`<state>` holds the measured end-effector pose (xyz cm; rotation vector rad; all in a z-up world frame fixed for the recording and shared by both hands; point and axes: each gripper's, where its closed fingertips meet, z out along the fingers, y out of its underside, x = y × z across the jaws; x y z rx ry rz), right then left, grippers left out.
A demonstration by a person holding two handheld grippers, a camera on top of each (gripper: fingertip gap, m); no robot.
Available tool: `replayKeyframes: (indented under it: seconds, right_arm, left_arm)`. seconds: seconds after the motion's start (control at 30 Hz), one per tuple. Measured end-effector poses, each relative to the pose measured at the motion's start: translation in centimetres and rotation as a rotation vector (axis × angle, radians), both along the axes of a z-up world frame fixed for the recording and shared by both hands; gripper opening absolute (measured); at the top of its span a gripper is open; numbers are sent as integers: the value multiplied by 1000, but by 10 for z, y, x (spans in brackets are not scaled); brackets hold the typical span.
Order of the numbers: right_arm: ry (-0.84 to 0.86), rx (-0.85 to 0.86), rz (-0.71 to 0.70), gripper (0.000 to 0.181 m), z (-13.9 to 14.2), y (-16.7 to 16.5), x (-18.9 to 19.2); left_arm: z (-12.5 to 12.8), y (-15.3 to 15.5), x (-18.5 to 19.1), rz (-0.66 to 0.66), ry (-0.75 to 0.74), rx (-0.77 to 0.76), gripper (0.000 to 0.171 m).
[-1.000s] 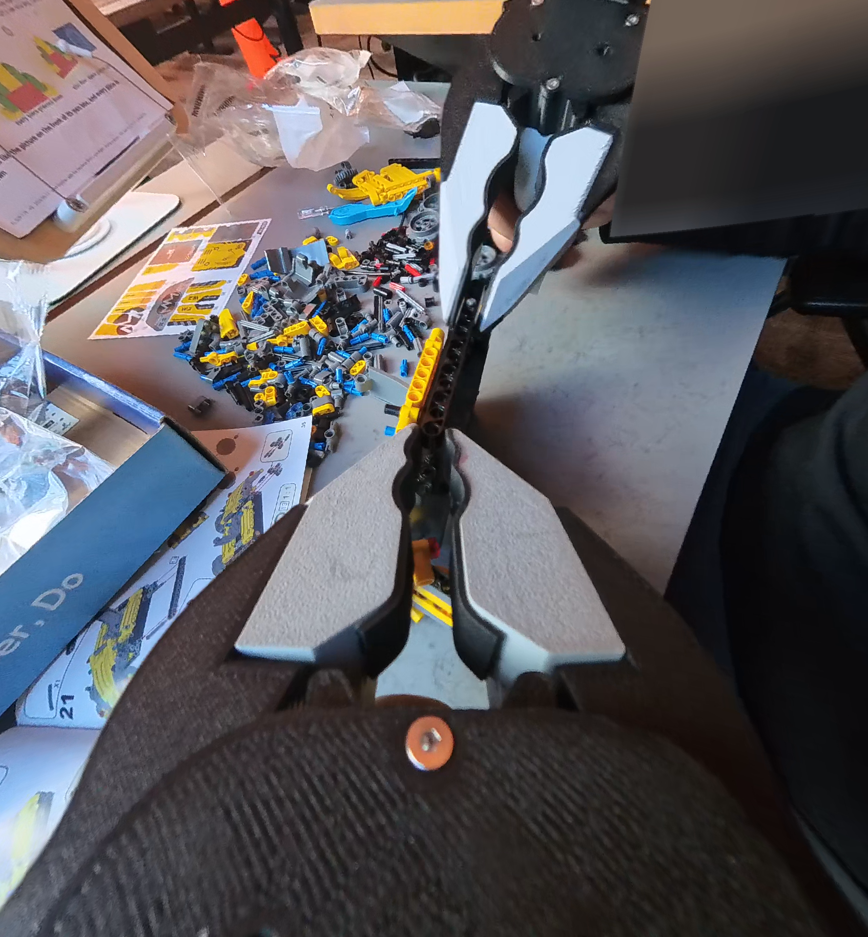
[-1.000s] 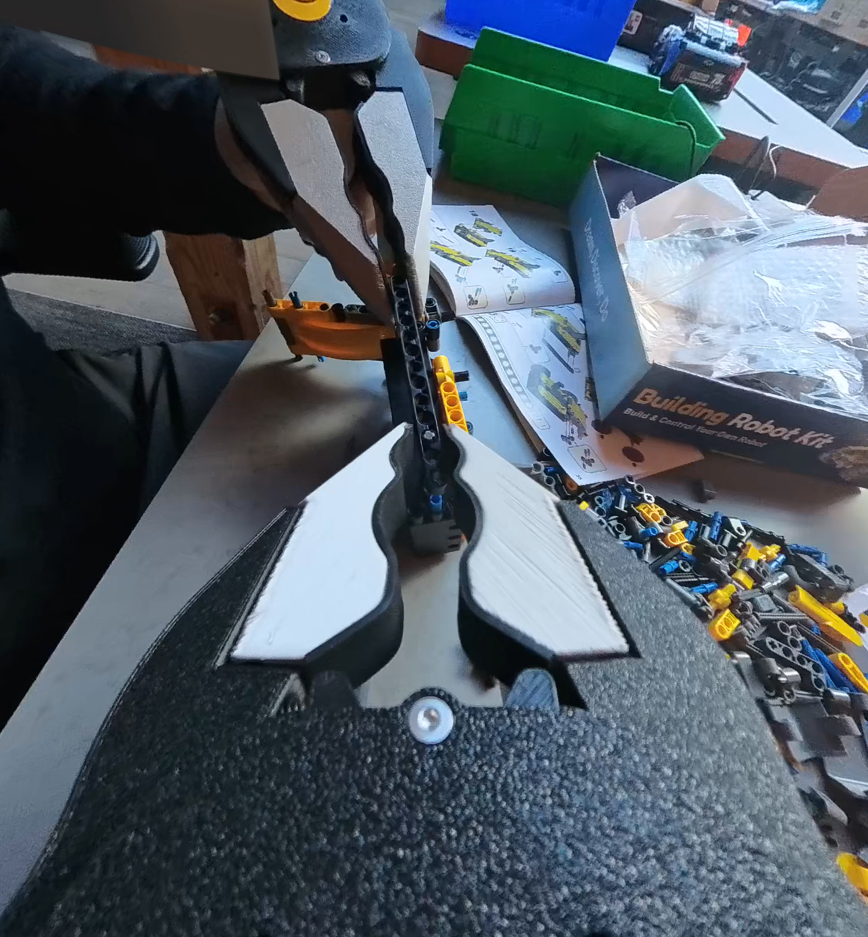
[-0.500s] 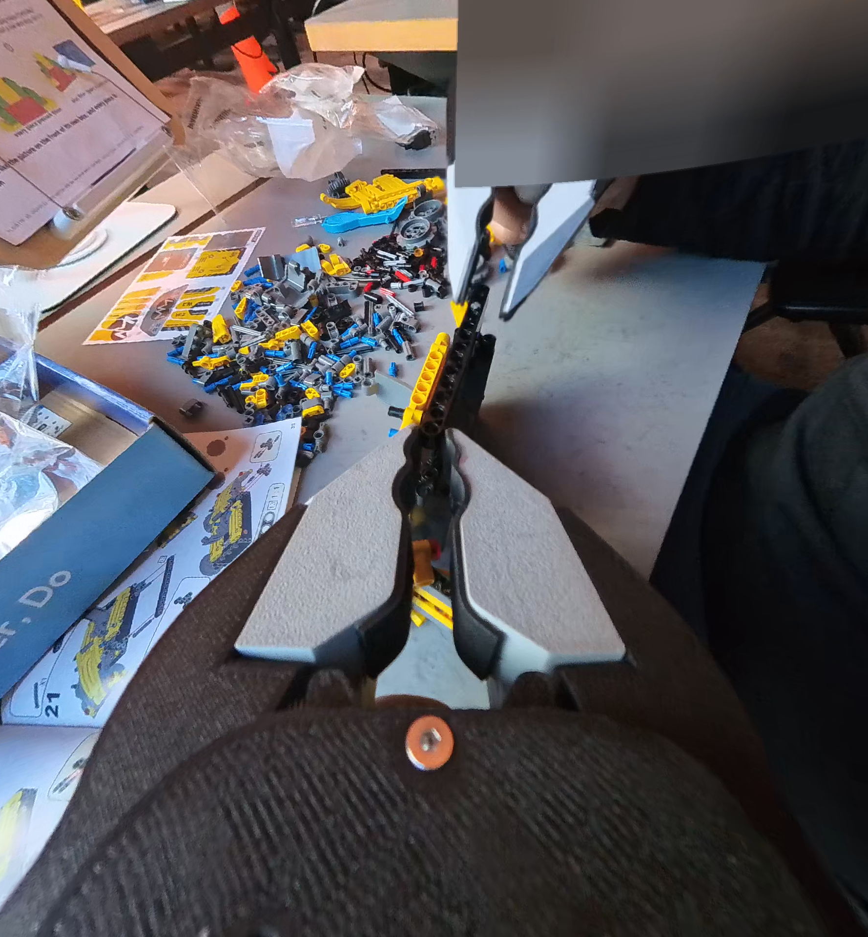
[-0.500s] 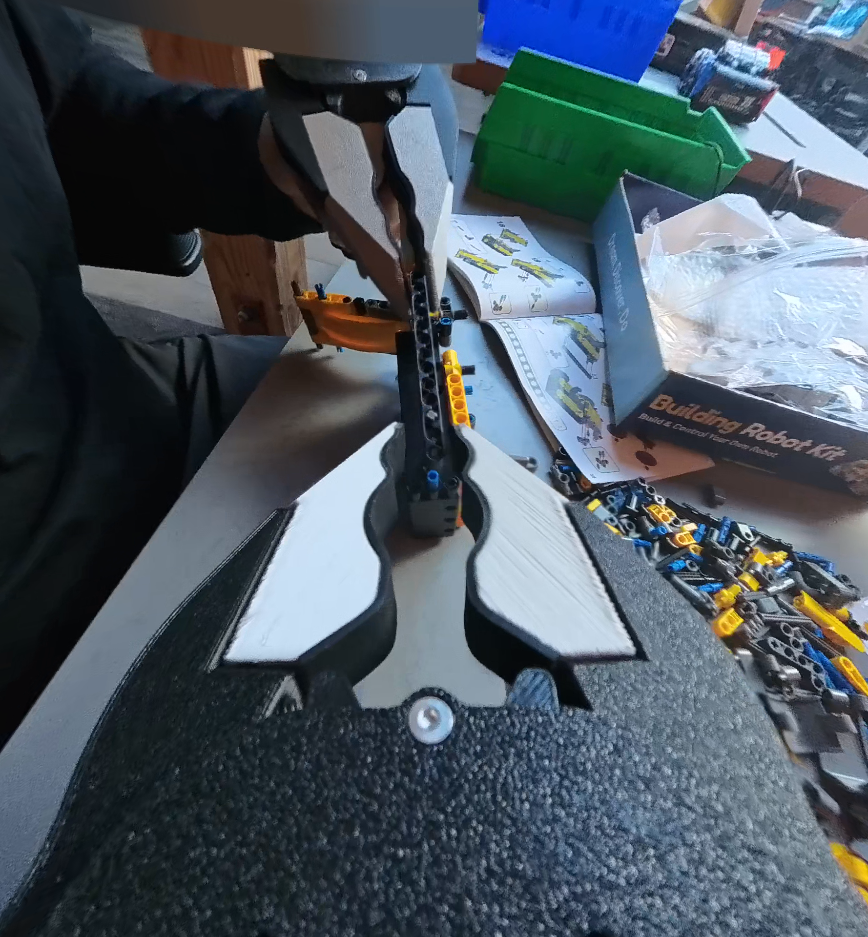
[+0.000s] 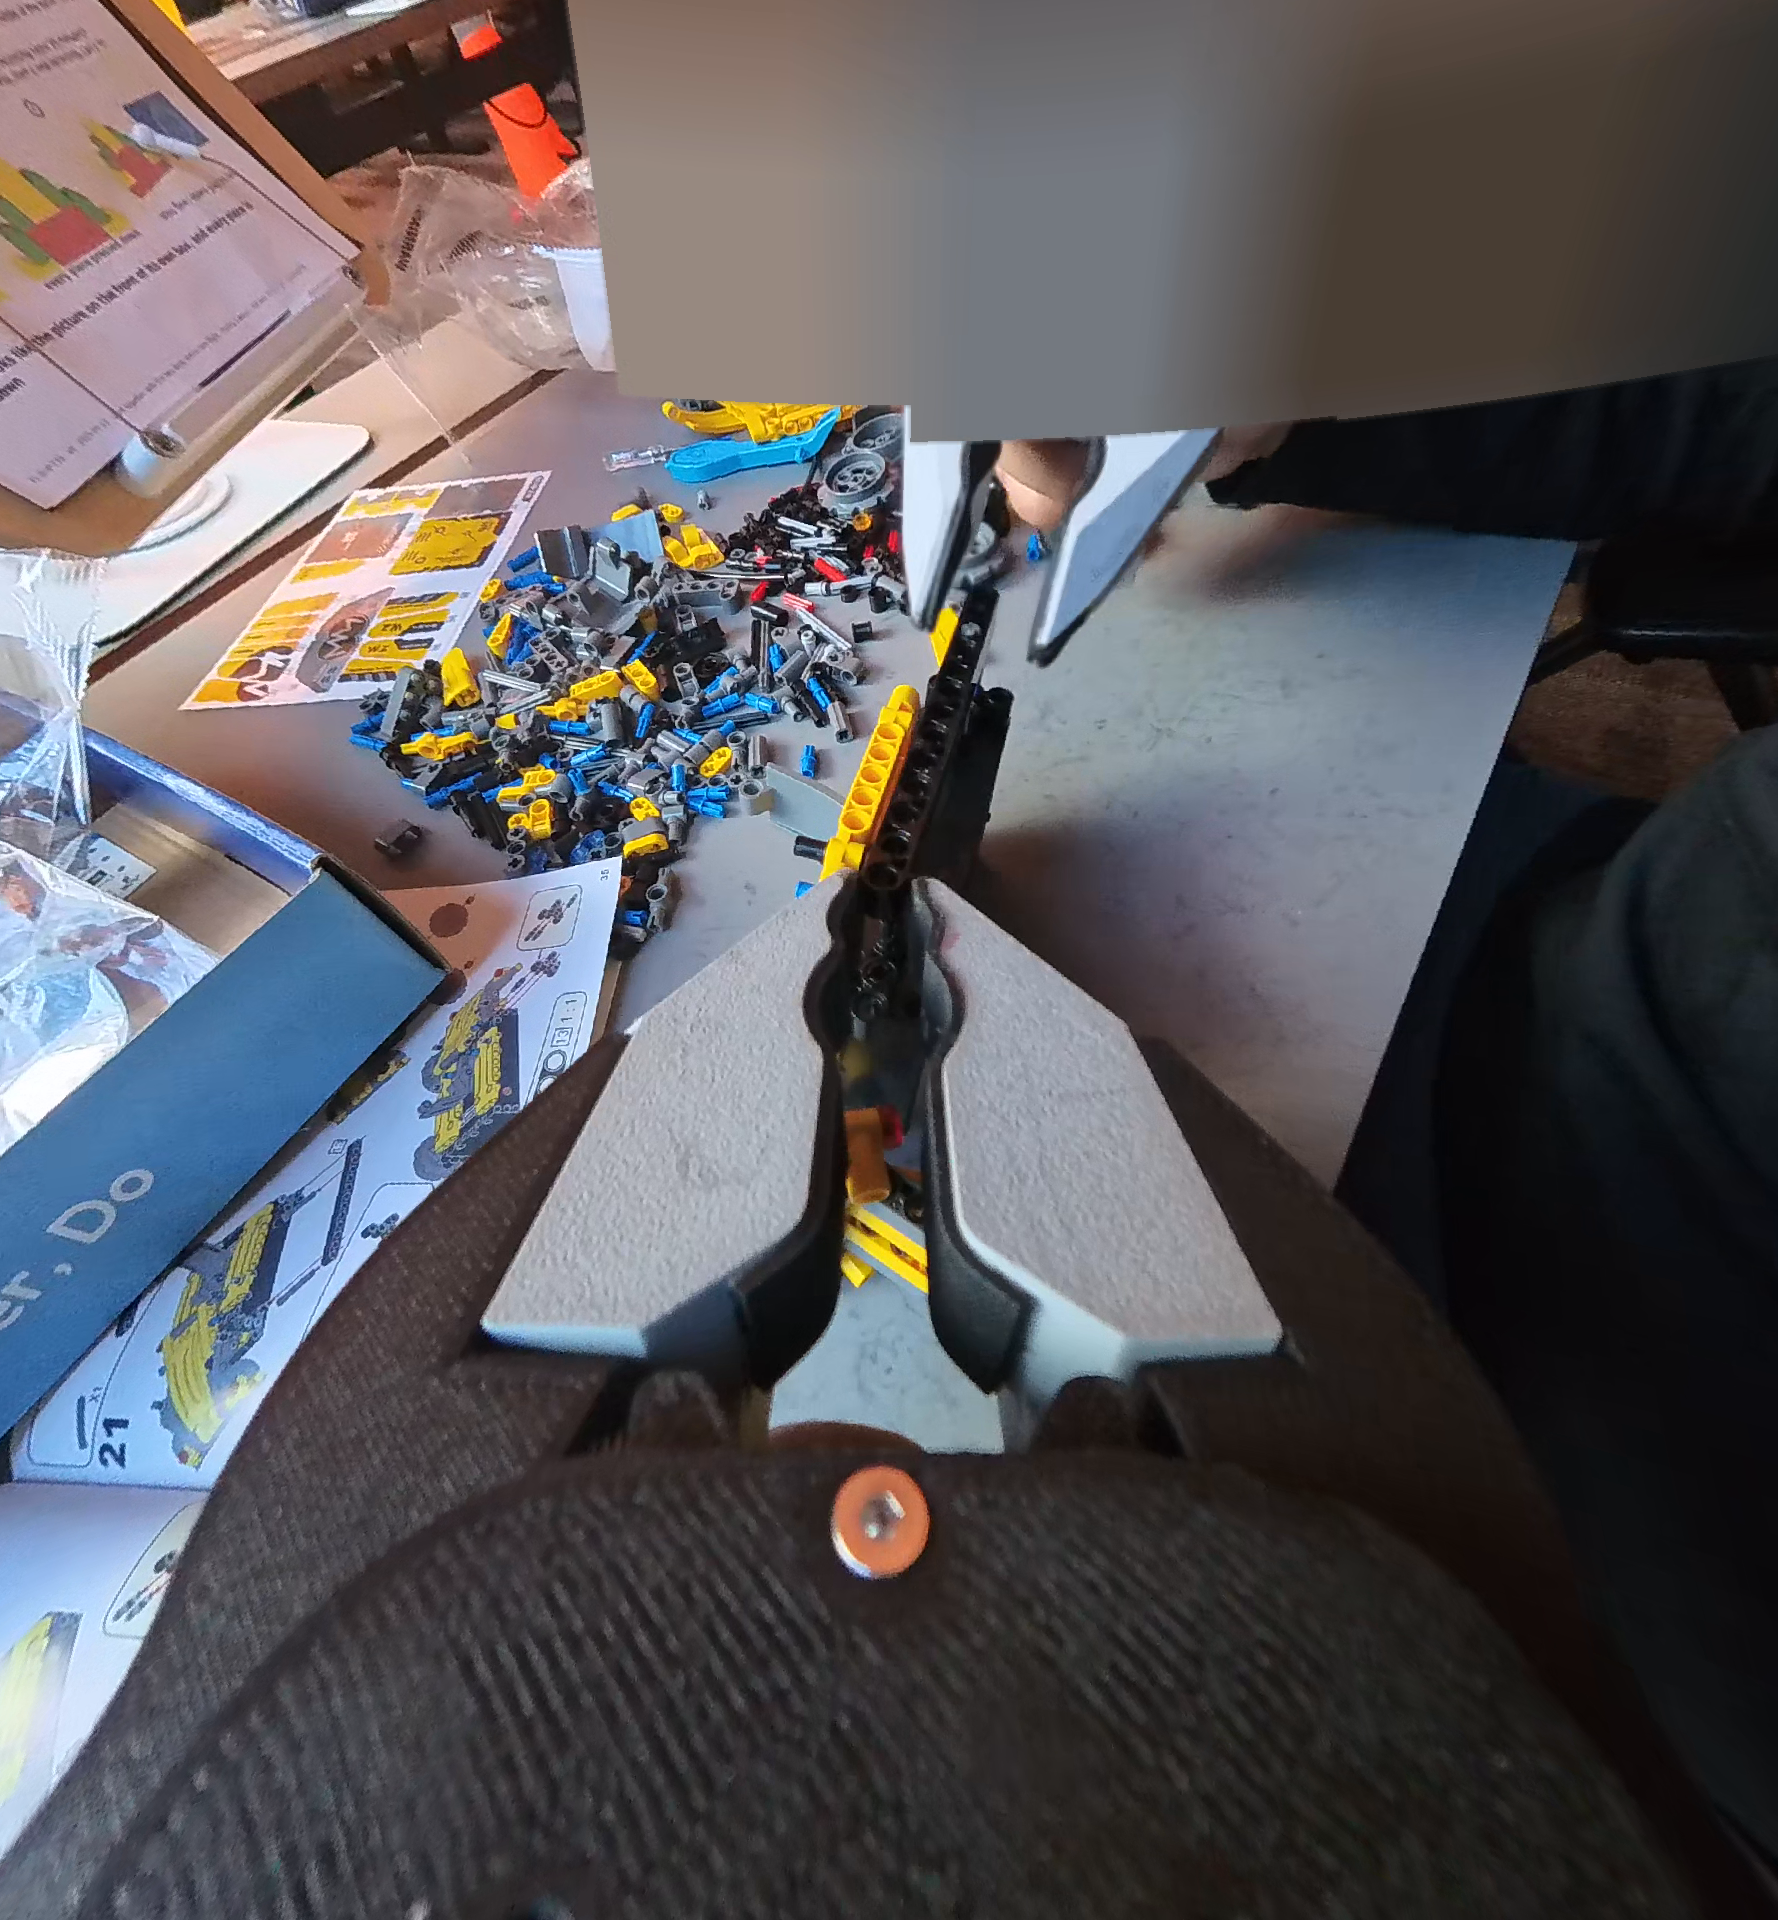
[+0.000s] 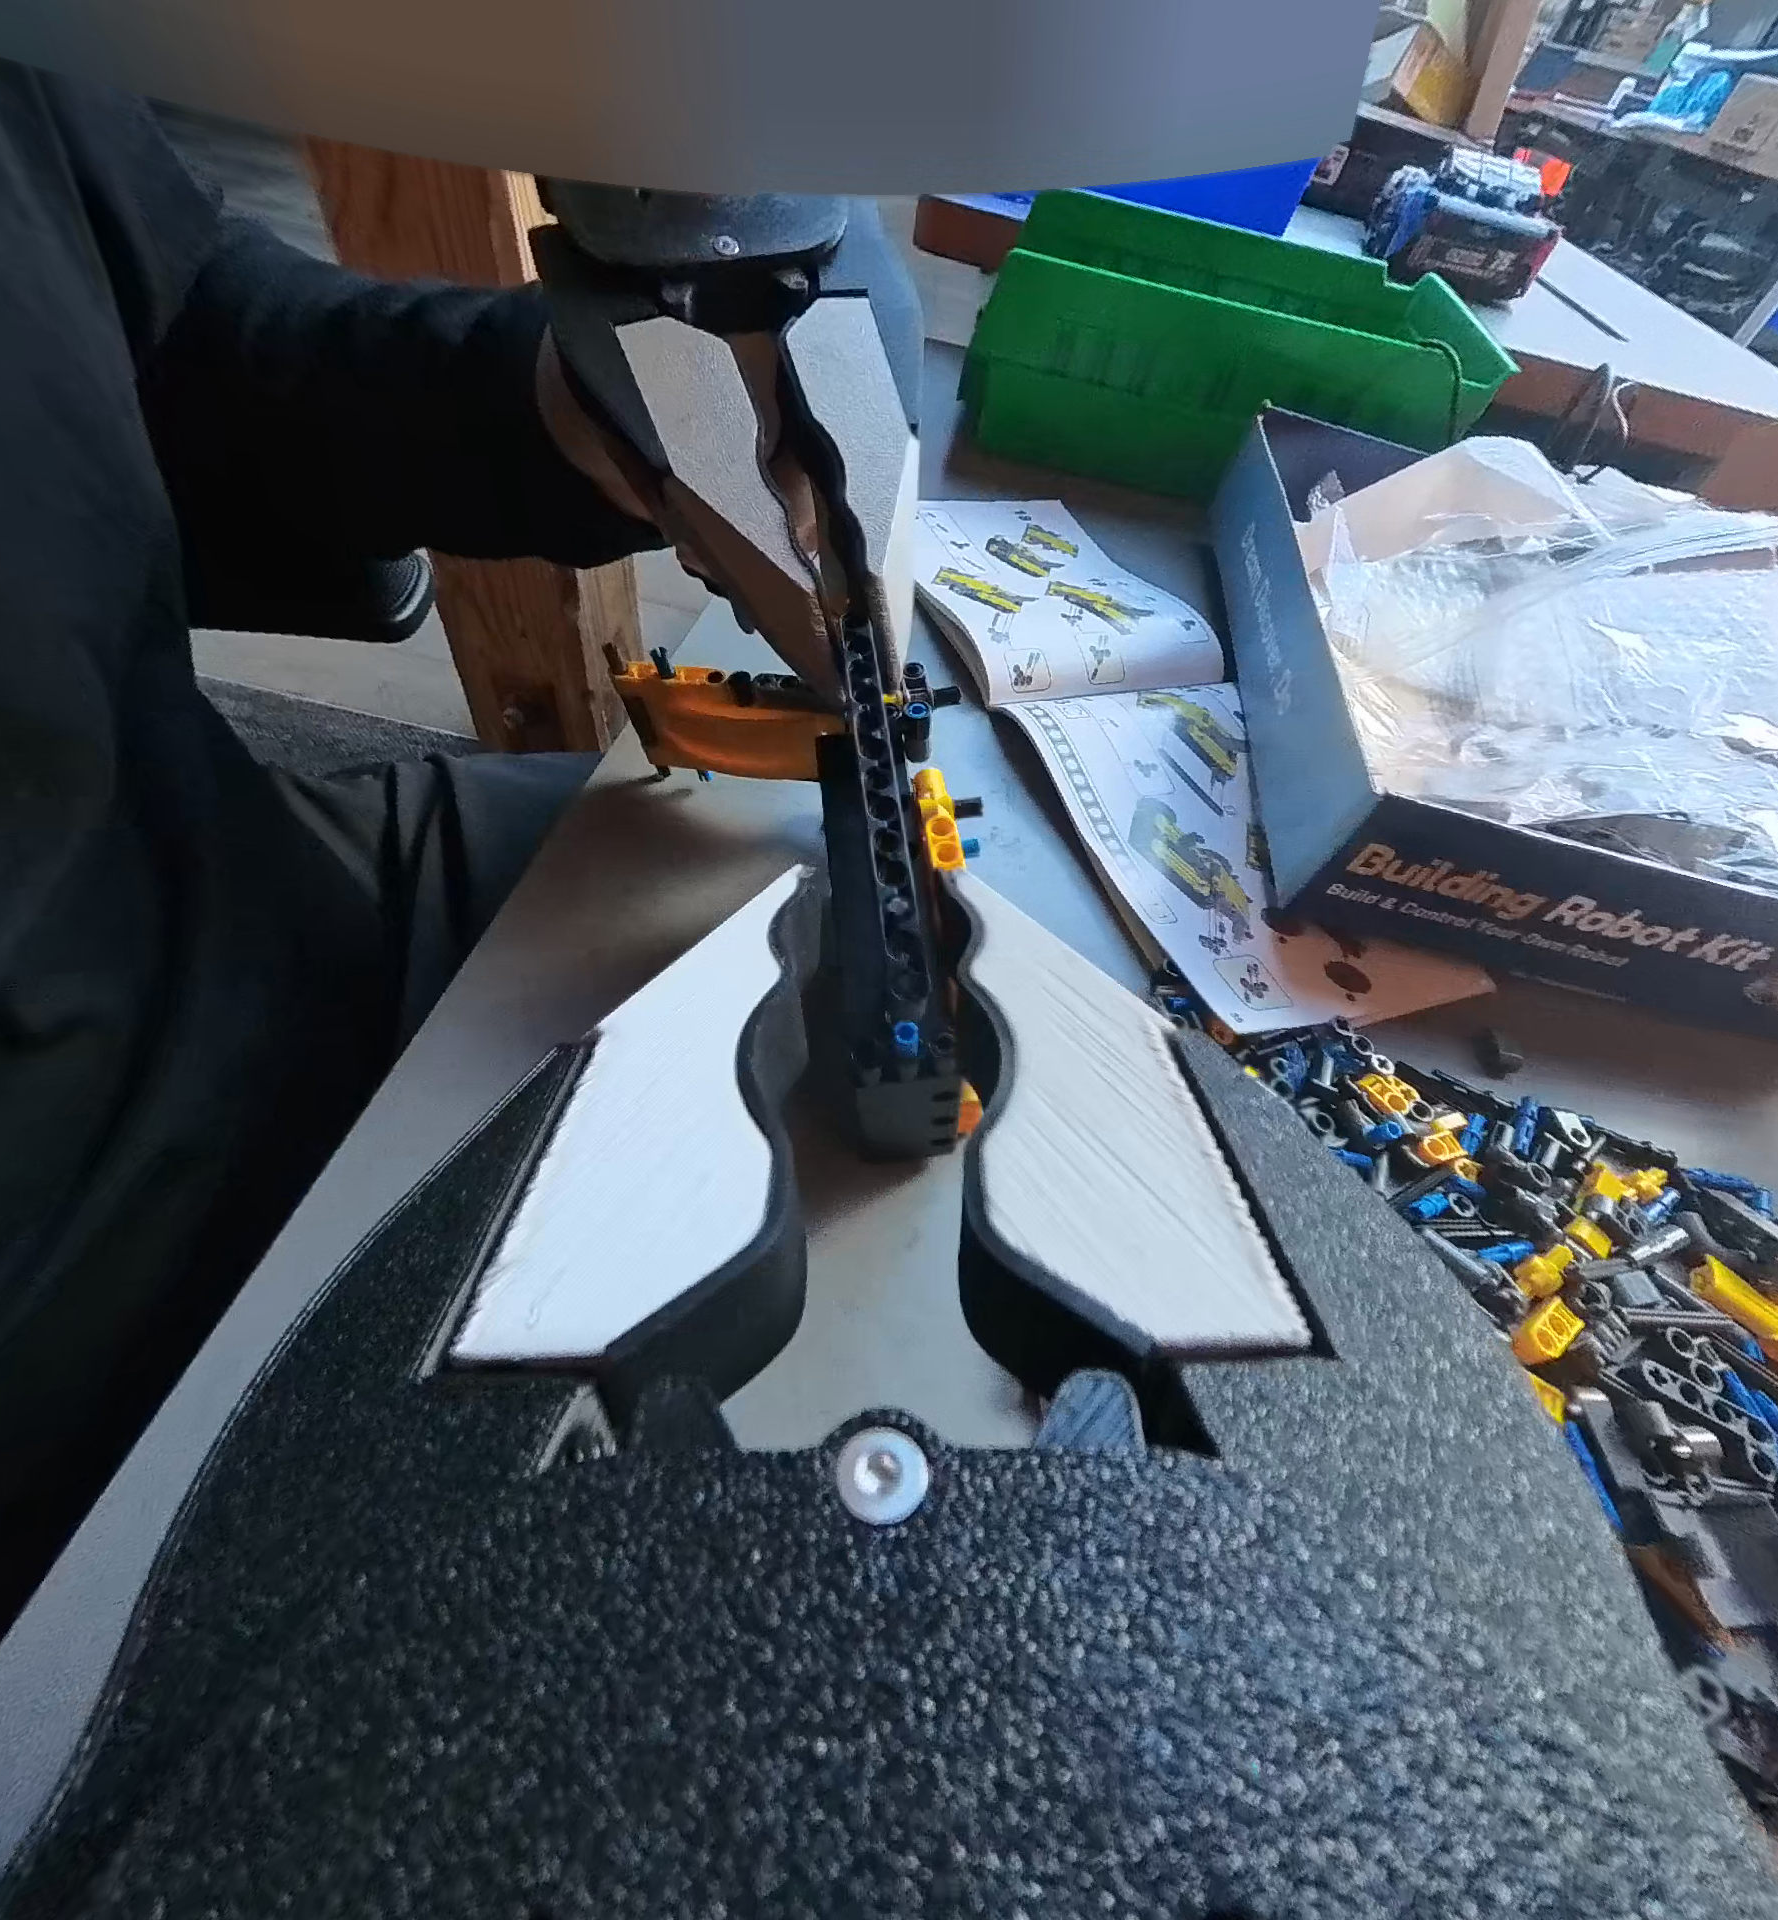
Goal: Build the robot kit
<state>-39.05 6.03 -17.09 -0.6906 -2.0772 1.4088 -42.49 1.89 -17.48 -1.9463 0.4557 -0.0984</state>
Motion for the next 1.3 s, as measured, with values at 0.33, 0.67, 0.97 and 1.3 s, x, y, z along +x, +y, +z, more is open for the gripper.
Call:
replayKeyframes:
  seconds: [0.33, 0.67, 0.97, 1.3]
  right_arm:
    - [7, -24, -9, 9, -2, -5, -5]
    - [-7, -36, -7, 9, -6, -8, -7]
    - [-16, -70, 2, 9, -6, -7, -7]
    - [-11, -63, 2, 8, -6, -8, -7]
  left_arm:
    - [1, -2, 2, 5, 0, 13, 5]
    - [2, -2, 2, 0, 3, 49, 4]
    - [5, -1, 1, 5, -4, 89, 5]
    - [6, -1, 1, 10, -26, 127, 4]
